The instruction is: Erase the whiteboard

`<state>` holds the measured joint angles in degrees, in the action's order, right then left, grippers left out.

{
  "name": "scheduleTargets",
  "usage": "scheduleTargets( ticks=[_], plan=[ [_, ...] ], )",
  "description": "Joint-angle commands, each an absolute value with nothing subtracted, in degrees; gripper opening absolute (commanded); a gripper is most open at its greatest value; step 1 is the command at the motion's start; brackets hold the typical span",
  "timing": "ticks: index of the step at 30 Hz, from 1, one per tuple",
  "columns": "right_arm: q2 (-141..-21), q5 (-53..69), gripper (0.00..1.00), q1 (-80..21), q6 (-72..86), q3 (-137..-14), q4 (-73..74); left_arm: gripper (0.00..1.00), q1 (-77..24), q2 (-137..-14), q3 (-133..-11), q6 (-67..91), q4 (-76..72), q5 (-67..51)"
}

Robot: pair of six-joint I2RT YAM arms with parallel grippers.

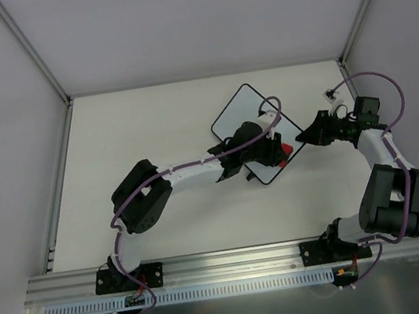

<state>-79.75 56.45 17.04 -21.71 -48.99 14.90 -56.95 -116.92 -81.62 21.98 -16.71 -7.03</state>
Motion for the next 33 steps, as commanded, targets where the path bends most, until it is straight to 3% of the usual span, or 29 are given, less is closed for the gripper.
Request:
scheduleTargets(
  ticks=[1,17,33],
  plan=[
    [-78.1,53.9,0.00,15.2,-26.5,-48.2,14.2,0.00,-53.5,-118.5,-78.6,24.9,-11.2,-4.3],
    [-77.6,53.3,0.00,14.8,-26.5,-47.7,14.3,0.00,-43.2,-122.3,-85.3,25.5,-10.9,-3.9],
    [-77.2,52.6,0.00,14.8,-26.8,-47.5,14.7,0.00,-54.2,-118.0,-71.4,29.2,-11.4,-6.7]
  ],
)
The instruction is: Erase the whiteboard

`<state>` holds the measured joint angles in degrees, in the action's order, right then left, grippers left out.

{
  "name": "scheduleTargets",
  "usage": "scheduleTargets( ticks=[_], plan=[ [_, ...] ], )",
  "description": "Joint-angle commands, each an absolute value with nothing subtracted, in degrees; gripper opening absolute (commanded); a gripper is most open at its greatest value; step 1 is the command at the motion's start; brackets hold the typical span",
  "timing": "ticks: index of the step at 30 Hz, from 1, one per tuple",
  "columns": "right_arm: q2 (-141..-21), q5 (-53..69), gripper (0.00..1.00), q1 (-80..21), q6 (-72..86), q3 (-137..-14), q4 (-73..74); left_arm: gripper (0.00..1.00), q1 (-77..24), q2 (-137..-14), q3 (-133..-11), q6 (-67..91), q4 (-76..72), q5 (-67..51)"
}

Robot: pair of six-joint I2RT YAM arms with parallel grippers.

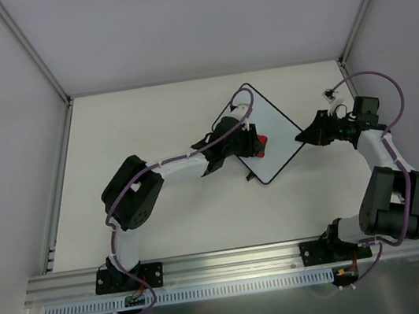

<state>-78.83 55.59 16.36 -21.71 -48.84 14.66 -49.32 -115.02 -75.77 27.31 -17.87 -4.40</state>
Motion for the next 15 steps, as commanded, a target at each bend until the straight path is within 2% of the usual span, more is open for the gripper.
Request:
scheduleTargets(
  ticks=[1,6,15],
  plan=[
    [-77.2,52.5,0.00,14.8,-26.8,-47.6,14.8,0.00,-54.9,-117.8,-70.8,29.6,-11.5,-6.4],
    [-77.1,52.6,0.00,14.8,-26.8,-47.6,14.9,0.00,-53.5,-116.2,-67.4,31.6,-13.8,-3.4],
    [-77.2,52.6,0.00,14.8,-26.8,-47.7,14.8,0.00,-45.2,-117.0,-69.1,33.0,-14.0,-2.2]
  ],
)
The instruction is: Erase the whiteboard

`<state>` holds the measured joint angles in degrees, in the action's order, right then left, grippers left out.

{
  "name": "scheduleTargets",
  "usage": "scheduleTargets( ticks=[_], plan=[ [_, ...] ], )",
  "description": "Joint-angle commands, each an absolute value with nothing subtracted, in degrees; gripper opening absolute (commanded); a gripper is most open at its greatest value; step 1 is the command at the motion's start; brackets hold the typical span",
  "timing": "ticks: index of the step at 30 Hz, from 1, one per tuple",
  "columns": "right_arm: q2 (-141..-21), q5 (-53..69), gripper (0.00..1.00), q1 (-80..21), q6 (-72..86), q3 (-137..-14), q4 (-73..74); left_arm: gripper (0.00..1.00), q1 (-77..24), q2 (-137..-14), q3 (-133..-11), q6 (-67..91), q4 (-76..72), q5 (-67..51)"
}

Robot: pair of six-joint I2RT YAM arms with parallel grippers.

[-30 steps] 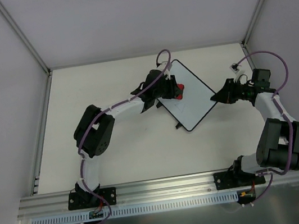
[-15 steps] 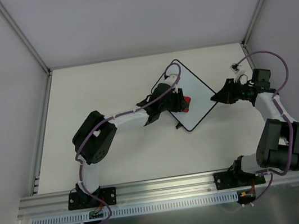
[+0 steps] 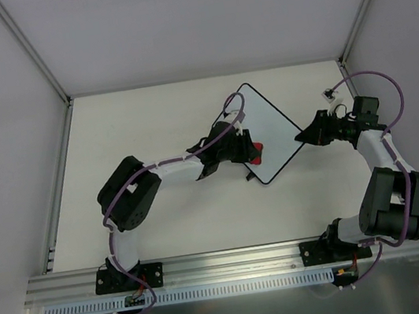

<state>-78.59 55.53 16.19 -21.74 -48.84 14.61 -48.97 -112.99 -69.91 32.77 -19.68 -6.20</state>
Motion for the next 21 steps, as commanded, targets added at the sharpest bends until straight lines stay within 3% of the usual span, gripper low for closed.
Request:
scheduleTargets(
  ticks=[1,14,21],
  plan=[
    [-77.3,52.6,0.00,14.9,-26.8,-47.6,14.8,0.00,-44.7,-116.9,-69.2,33.1,-14.0,-2.0],
    [-77.3,52.7,0.00,14.9,-26.9,-47.5,14.8,0.00,-41.7,-118.1,-70.2,35.4,-14.0,-2.3],
    [-77.7,52.7,0.00,14.8,-26.9,-47.7,14.8,0.00,-49.4,-117.9,-70.1,34.0,-14.0,-4.7]
  ],
)
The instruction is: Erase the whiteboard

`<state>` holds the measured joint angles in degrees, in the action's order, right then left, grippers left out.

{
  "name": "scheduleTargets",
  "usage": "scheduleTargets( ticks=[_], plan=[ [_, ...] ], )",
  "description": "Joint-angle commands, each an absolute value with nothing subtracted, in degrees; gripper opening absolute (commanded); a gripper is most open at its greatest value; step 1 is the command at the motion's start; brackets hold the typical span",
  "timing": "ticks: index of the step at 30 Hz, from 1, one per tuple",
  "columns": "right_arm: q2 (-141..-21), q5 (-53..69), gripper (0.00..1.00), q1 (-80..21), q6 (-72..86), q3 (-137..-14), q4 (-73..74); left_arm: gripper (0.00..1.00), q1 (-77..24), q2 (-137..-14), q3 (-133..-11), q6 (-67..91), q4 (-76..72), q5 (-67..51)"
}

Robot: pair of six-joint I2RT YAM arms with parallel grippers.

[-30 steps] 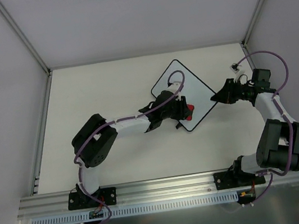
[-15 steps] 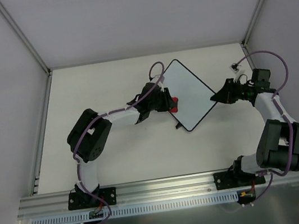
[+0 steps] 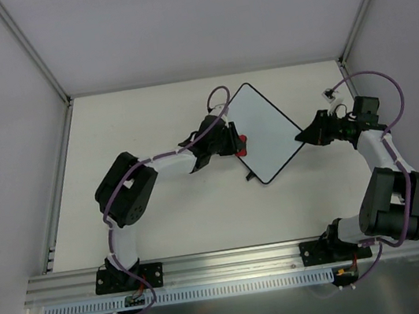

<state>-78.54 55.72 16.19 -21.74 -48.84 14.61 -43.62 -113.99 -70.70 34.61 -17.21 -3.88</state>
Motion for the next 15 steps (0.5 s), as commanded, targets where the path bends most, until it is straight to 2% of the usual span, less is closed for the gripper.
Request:
scheduleTargets(
  ticks=[1,7,15],
  plan=[
    [-77.8,52.7,0.00,14.8,-26.9,-47.7,14.9,0.00,-50.4,-117.9,-69.7,35.0,-14.0,-5.0],
    [-77.8,52.7,0.00,14.9,-26.8,-47.6,14.8,0.00,-53.4,-116.2,-65.9,37.3,-15.4,-5.2],
    [-77.8,52.7,0.00,14.8,-27.0,-47.5,14.8,0.00,-52.2,-108.9,-65.2,34.9,-13.7,-1.2]
  ],
)
